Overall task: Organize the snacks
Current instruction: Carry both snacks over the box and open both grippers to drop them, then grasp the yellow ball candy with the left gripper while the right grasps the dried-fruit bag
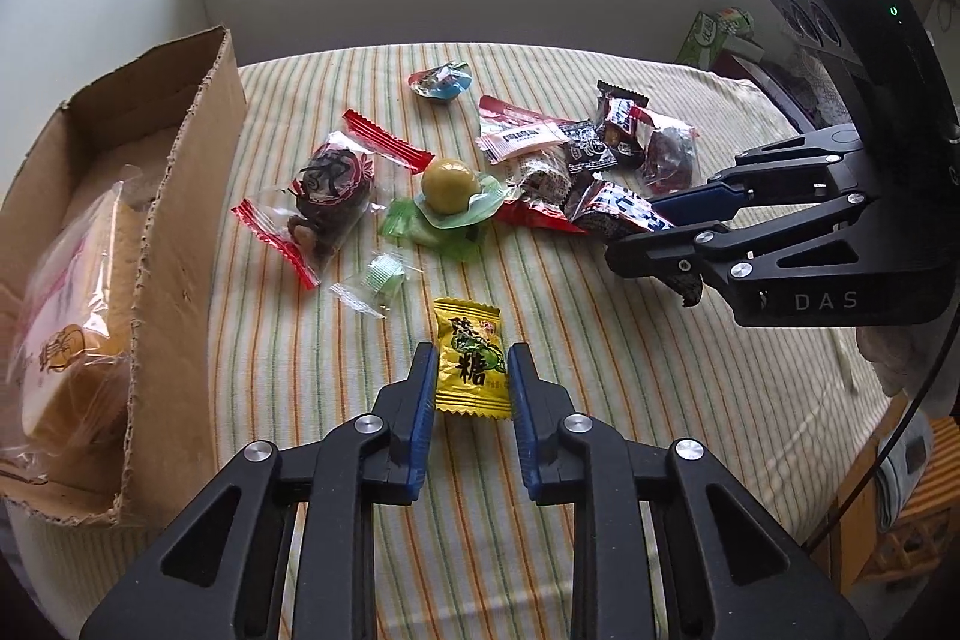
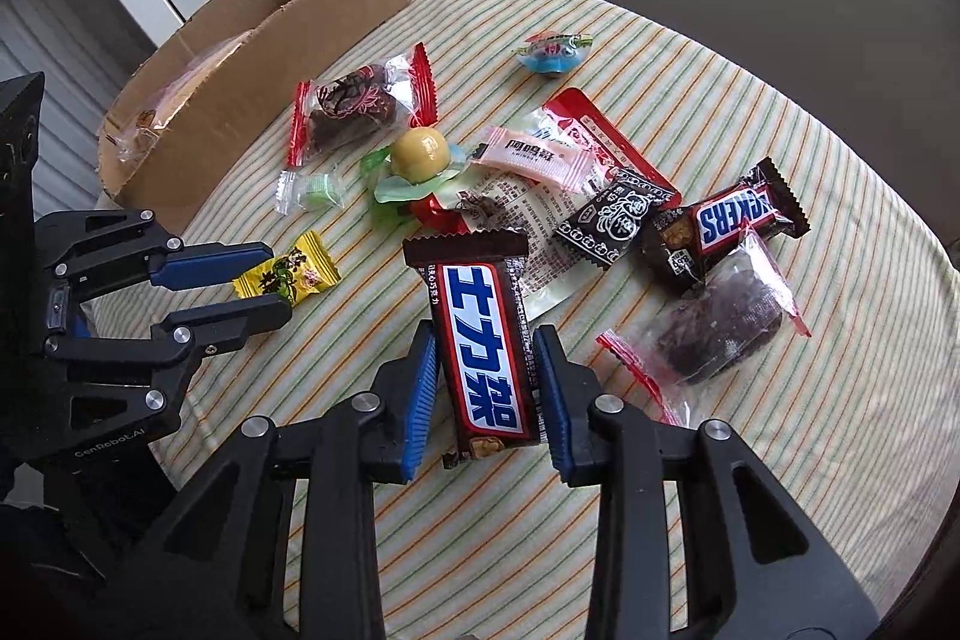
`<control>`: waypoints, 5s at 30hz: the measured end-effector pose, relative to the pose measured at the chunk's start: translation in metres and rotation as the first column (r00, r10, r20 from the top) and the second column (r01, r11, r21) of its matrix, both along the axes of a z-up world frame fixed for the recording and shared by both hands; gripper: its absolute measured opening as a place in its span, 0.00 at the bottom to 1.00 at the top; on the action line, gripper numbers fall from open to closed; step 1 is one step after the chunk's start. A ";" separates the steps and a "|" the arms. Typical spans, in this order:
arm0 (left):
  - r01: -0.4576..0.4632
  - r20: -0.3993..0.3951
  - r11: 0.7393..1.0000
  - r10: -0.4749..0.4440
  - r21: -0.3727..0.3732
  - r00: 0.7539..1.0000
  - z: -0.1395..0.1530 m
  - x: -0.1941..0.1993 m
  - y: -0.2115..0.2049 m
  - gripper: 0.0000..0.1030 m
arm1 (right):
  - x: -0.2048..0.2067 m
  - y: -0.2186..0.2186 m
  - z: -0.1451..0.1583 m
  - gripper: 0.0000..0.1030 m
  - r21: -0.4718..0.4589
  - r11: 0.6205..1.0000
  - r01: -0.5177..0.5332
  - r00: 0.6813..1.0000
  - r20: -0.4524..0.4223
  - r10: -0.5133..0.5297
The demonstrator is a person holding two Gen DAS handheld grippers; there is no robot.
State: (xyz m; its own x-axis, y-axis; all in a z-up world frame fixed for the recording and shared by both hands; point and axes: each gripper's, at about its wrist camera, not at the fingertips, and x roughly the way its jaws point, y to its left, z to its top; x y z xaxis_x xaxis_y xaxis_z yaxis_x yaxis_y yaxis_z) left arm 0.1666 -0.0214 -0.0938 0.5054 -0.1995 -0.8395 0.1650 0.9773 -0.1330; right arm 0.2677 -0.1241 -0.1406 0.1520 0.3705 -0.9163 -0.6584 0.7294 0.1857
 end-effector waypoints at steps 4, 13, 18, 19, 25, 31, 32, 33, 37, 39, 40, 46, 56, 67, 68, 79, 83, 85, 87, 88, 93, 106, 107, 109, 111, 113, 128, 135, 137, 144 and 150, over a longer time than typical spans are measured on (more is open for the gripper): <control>0.009 -0.001 1.000 -0.009 0.025 1.000 -0.002 -0.001 0.000 0.05 | -0.012 0.000 0.007 0.32 -0.015 1.000 -0.004 1.000 0.022 0.004; 0.017 -0.019 0.998 -0.016 0.057 1.000 -0.006 0.009 -0.007 0.42 | -0.014 -0.008 0.012 0.32 0.015 1.000 0.023 1.000 0.015 -0.024; 0.048 -0.007 0.990 -0.047 0.132 0.999 -0.015 0.013 -0.022 0.26 | -0.011 -0.009 0.014 0.32 0.017 0.999 0.033 0.999 0.025 -0.034; 0.055 -0.004 0.989 -0.055 0.136 0.998 -0.015 0.013 -0.024 0.21 | -0.011 -0.009 0.014 0.32 0.016 0.999 0.036 0.999 0.027 -0.036; 0.052 0.005 0.994 -0.052 0.097 0.999 -0.006 0.011 -0.019 0.21 | -0.009 -0.010 0.020 0.32 0.028 0.998 0.051 0.998 0.039 -0.052; 0.011 0.068 0.998 -0.015 0.054 0.998 0.026 0.000 0.005 0.21 | -0.008 0.001 0.047 0.32 0.061 0.997 0.042 0.996 0.077 -0.047; 0.004 0.085 0.999 -0.009 0.050 0.996 0.035 -0.002 0.010 0.21 | -0.008 0.005 0.053 0.32 0.066 0.997 0.037 0.995 0.088 -0.043; -0.006 0.101 0.999 0.001 0.048 0.995 0.043 -0.004 0.017 0.21 | -0.007 0.010 0.059 0.32 0.071 0.997 0.030 0.994 0.100 -0.037; -0.059 0.158 0.997 0.052 0.042 0.986 0.074 -0.008 0.051 0.21 | -0.003 0.034 0.081 0.32 0.099 0.995 0.007 0.991 0.135 -0.021; -0.092 0.181 0.994 0.081 0.053 0.980 0.087 -0.010 0.070 0.21 | 0.001 0.049 0.089 0.32 0.114 0.993 -0.007 0.989 0.149 -0.010; -0.110 0.191 0.992 0.096 0.059 0.977 0.092 -0.011 0.080 0.21 | 0.004 0.057 0.092 0.32 0.122 0.992 -0.014 0.989 0.150 -0.005; -0.198 0.199 0.978 0.182 0.063 0.963 0.101 -0.008 0.135 0.21 | 0.020 0.110 0.103 0.32 0.154 0.987 -0.049 0.988 0.151 0.025; -0.258 0.165 0.965 0.248 0.043 0.955 0.085 0.013 0.178 0.21 | 0.047 0.191 0.092 0.32 0.145 0.984 -0.099 0.988 0.135 0.079; -0.297 0.125 0.955 0.292 0.025 0.948 0.072 0.024 0.188 0.41 | 0.064 0.193 0.087 0.65 0.174 0.983 -0.059 0.990 0.137 0.035; -0.295 0.124 0.955 0.290 0.023 0.949 0.073 0.023 0.187 0.41 | 0.062 0.190 0.090 0.65 0.173 0.983 -0.058 0.989 0.142 0.033; -0.225 0.175 0.974 0.222 -0.006 0.959 0.090 0.005 0.144 0.41 | 0.044 0.117 0.115 0.65 0.176 0.984 -0.013 0.983 0.181 -0.020; -0.182 0.183 0.983 0.183 -0.024 0.966 0.090 0.002 0.122 0.41 | 0.036 0.081 0.119 0.65 0.155 0.988 0.011 0.978 0.203 -0.043; -0.159 0.182 0.987 0.162 -0.032 0.970 0.090 0.001 0.111 0.41 | 0.033 0.061 0.118 0.65 0.149 0.988 0.032 0.977 0.205 -0.062; -0.137 0.180 0.990 0.142 -0.038 0.973 0.089 0.001 0.100 0.41 | 0.031 0.040 0.116 0.65 0.139 0.988 0.062 0.974 0.208 -0.090; -0.126 0.177 0.991 0.131 -0.043 0.975 0.088 0.001 0.095 0.41 | 0.031 0.028 0.114 0.65 0.135 0.988 0.079 0.973 0.207 -0.106; -0.059 0.148 0.997 0.066 -0.053 0.987 0.080 0.004 0.064 0.41 | 0.036 -0.024 0.087 0.65 0.090 0.980 0.177 0.971 0.146 -0.189; 0.010 0.050 1.000 -0.009 -0.012 0.999 0.036 0.033 0.008 0.32 | 0.048 -0.073 0.019 0.65 0.043 0.945 0.324 0.946 -0.044 -0.322; 0.005 0.040 1.000 -0.004 -0.018 0.999 0.033 0.036 0.007 0.32 | 0.050 -0.071 0.016 0.65 0.036 0.945 0.325 0.945 -0.047 -0.323; -0.006 0.025 0.999 0.006 -0.037 1.000 0.030 0.042 0.007 0.32 | 0.054 -0.068 0.010 0.65 0.024 0.946 0.325 0.945 -0.050 -0.323; -0.010 0.015 0.999 0.011 -0.049 1.000 0.028 0.048 0.005 0.32 | 0.058 -0.065 0.005 0.65 0.021 0.947 0.321 0.946 -0.061 -0.319; -0.016 0.007 0.999 0.016 -0.050 1.000 0.024 0.054 0.001 0.32 | 0.062 -0.063 0.001 0.65 0.014 0.948 0.318 0.946 -0.067 -0.317; -0.089 -0.050 0.995 0.087 -0.053 0.995 -0.006 0.081 0.006 0.28 | 0.079 -0.059 -0.018 0.48 -0.039 0.950 0.309 0.948 -0.068 -0.311; -0.077 -0.031 0.996 0.076 -0.034 0.997 -0.004 0.079 0.006 0.24 | 0.080 -0.062 -0.025 0.36 -0.047 0.950 0.308 0.947 -0.080 -0.311; -0.075 -0.030 0.997 0.074 -0.033 0.997 -0.003 0.078 0.007 0.23 | 0.078 -0.064 -0.025 0.35 -0.045 0.950 0.309 0.946 -0.084 -0.312; -0.062 -0.017 0.998 0.061 -0.025 0.998 0.000 0.075 -0.003 0.23 | 0.070 -0.076 -0.019 0.33 -0.025 0.947 0.321 0.943 -0.082 -0.322; -0.039 0.009 0.999 0.039 -0.026 0.999 0.010 0.064 -0.006 0.23 | 0.057 -0.084 -0.005 0.33 -0.017 0.947 0.322 0.945 -0.053 -0.322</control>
